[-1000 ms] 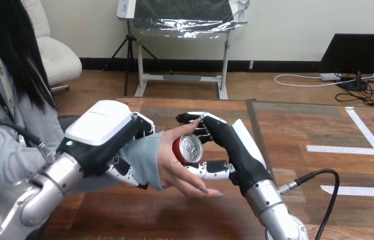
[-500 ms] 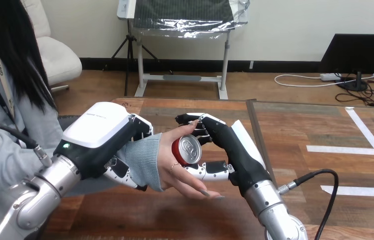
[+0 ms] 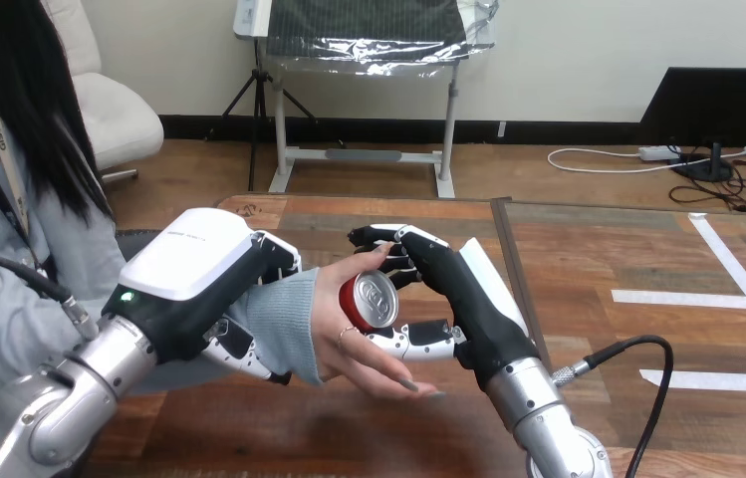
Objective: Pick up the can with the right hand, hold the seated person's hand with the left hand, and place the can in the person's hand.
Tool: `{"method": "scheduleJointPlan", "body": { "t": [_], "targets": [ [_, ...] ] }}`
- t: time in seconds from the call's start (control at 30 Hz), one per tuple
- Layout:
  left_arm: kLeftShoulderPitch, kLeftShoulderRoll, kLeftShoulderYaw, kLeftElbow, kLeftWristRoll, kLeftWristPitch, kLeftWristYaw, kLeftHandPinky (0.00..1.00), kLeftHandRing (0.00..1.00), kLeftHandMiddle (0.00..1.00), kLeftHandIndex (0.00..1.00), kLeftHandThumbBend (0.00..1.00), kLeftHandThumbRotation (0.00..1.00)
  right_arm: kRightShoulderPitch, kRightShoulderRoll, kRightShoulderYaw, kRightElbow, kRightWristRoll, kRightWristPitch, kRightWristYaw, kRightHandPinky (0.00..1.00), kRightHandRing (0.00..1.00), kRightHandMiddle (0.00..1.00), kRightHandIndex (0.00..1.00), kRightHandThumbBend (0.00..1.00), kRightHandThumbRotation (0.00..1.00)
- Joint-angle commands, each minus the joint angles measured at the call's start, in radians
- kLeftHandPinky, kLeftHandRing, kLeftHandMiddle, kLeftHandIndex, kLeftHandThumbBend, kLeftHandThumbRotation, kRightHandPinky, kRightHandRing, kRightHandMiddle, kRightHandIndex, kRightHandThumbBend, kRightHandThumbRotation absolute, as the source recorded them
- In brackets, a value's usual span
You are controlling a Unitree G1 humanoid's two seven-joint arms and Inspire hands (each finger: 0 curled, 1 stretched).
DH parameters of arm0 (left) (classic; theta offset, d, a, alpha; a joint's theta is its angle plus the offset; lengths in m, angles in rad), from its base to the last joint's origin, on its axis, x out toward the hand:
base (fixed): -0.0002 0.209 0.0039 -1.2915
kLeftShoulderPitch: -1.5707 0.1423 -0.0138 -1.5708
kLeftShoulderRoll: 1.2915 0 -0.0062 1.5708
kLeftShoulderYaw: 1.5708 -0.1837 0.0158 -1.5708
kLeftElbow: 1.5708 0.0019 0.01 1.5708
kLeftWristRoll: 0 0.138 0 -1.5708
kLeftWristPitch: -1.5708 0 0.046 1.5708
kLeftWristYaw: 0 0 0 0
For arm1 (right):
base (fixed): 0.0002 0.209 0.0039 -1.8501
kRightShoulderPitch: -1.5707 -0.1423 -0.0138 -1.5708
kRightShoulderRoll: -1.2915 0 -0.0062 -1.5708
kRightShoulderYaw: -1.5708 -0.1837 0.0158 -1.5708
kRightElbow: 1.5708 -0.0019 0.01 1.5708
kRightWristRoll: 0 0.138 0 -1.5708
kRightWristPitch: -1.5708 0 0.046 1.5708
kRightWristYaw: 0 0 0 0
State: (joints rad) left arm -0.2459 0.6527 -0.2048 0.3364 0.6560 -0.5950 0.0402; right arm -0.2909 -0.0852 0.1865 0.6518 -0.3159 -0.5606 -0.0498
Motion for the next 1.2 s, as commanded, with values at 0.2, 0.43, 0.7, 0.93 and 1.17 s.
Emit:
{"method": "scheduleJointPlan", "body": {
  "t": [0.2, 0.43, 0.7, 0.93, 1.17],
  "targets": [
    [-0.024, -0.014, 0.025, -0.063, -0.032, -0.037, 0.024, 0.31, 0.31, 0.35, 0.38, 0.94, 0.04, -0.091, -0.015, -0.021, 0.009, 0.007, -0.023, -0.022, 0.67, 0.71, 0.74, 0.75, 0.85, 0.0],
    [-0.015, -0.011, 0.03, -0.072, -0.03, -0.035, 0.017, 0.32, 0.32, 0.36, 0.39, 0.94, 0.05, -0.091, -0.019, -0.022, 0.009, 0.008, -0.026, -0.021, 0.67, 0.71, 0.74, 0.75, 0.84, 0.0],
    [-0.004, -0.013, 0.034, -0.079, -0.027, -0.044, 0.025, 0.33, 0.33, 0.37, 0.4, 0.95, 0.07, -0.089, -0.031, -0.029, -0.002, 0.024, -0.025, 0.0, 0.68, 0.72, 0.74, 0.76, 0.82, 0.05],
    [0.004, -0.014, 0.038, -0.082, -0.022, -0.054, 0.034, 0.34, 0.34, 0.38, 0.41, 0.97, 0.09, -0.091, -0.044, -0.036, -0.005, 0.045, -0.028, 0.027, 0.68, 0.74, 0.75, 0.76, 0.82, 0.09],
    [0.02, -0.014, 0.042, -0.089, -0.02, -0.063, 0.048, 0.35, 0.35, 0.4, 0.44, 0.99, 0.1, -0.095, -0.065, -0.043, -0.008, 0.077, -0.026, 0.065, 0.7, 0.74, 0.76, 0.77, 0.82, 0.13]
  ]
}}
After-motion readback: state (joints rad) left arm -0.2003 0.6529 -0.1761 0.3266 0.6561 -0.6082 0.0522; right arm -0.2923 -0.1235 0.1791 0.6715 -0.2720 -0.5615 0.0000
